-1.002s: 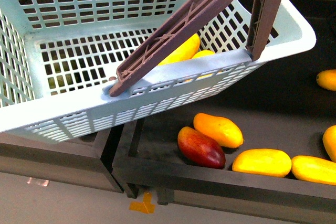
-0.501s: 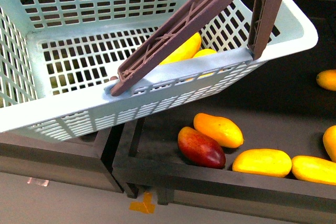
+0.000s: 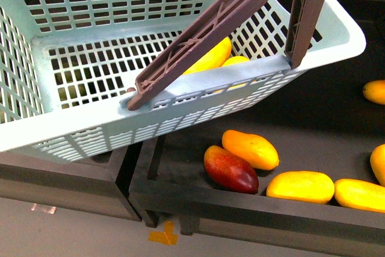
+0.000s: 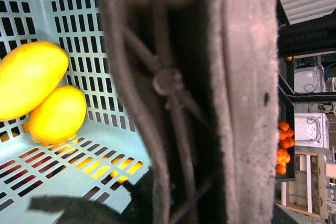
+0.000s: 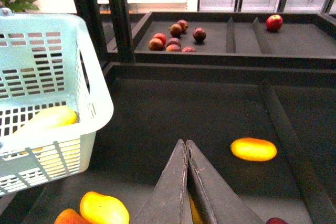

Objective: Pick lemon and mango into basket

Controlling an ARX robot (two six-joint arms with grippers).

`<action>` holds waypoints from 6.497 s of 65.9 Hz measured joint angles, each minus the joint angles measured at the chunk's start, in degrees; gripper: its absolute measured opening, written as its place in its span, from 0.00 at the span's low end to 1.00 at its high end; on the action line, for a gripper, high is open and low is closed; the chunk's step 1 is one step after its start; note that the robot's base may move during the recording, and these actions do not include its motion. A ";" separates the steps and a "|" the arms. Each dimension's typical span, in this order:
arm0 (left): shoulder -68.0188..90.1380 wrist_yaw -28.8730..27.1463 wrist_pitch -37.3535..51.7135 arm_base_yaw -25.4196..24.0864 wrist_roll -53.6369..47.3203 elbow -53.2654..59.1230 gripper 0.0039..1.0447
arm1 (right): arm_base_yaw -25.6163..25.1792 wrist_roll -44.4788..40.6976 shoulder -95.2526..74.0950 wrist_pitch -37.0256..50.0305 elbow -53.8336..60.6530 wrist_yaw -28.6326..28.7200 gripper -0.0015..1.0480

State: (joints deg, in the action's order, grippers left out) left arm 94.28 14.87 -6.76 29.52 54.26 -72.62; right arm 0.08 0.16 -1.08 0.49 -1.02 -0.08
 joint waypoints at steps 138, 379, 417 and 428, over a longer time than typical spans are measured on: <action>0.02 0.17 0.00 0.04 0.07 0.00 0.13 | 0.02 0.02 0.85 -0.59 0.00 -0.07 0.92; -68.39 -14.88 32.44 -29.27 -53.62 71.73 0.03 | -0.09 0.00 0.85 -0.59 0.04 -0.02 0.92; -83.84 -14.88 17.27 -29.27 -53.62 71.76 0.03 | -0.09 0.00 0.85 -0.59 0.04 -0.02 0.92; -93.74 -14.88 6.99 -29.27 -53.64 71.73 0.03 | -0.09 0.00 0.85 -0.59 0.04 -0.02 0.92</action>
State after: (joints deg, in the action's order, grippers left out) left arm 0.54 -0.01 0.23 0.25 0.62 -0.89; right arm -0.01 0.16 -0.23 -0.10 -0.97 -0.10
